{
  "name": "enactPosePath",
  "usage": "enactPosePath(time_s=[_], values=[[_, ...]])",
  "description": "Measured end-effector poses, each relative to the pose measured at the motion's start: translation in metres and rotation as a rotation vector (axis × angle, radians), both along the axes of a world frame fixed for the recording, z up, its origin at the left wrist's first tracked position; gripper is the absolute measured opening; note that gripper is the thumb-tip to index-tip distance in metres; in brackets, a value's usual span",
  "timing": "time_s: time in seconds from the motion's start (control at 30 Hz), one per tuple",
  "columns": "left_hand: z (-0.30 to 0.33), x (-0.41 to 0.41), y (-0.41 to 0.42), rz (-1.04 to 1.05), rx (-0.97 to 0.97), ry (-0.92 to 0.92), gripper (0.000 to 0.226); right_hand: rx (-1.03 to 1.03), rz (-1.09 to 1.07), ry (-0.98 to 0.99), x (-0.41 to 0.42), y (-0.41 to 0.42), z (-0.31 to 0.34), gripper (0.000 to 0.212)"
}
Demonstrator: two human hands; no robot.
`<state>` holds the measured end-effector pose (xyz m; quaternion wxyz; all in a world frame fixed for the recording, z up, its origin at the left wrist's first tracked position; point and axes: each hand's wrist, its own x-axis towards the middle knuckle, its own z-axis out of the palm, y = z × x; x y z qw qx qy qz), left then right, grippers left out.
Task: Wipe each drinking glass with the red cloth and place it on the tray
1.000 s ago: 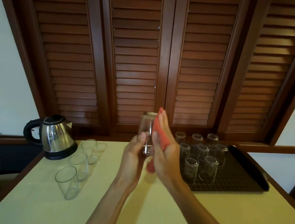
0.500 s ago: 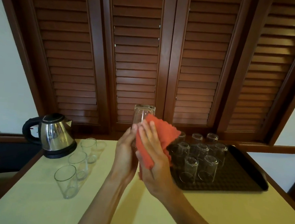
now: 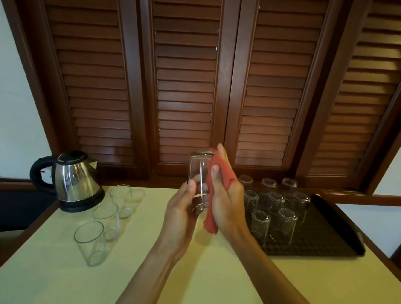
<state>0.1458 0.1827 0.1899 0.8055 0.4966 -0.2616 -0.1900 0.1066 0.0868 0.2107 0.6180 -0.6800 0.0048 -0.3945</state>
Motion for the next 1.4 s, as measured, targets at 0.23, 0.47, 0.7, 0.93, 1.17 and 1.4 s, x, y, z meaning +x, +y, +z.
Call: enactPosePath(time_s=[0.23,0.47,0.7,0.93,1.17,1.4], values=[[0.005,0.006,0.001,0.05,0.031,-0.117,0.045,-0.099,0.048,-0.092,-0.009,0.012,-0.032,0.049],[0.014,0.002,-0.008,0.1,-0.015,-0.033,0.047,0.065,-0.034,-0.115,-0.011,0.011,-0.017,0.056],[0.012,0.004,-0.001,0.134,0.083,-0.043,0.038,0.151,0.034,-0.024,-0.014,0.028,-0.026,0.048],[0.035,0.012,0.004,0.185,0.132,-0.198,0.042,0.257,0.013,0.068,-0.025,0.044,-0.016,0.067],[0.023,0.001,0.005,0.251,0.145,-0.229,0.058,0.278,0.069,-0.029,-0.012,0.021,0.001,0.03],[0.025,-0.004,0.009,0.112,0.217,-0.249,0.053,0.201,0.063,-0.062,-0.008,0.022,-0.005,0.057]])
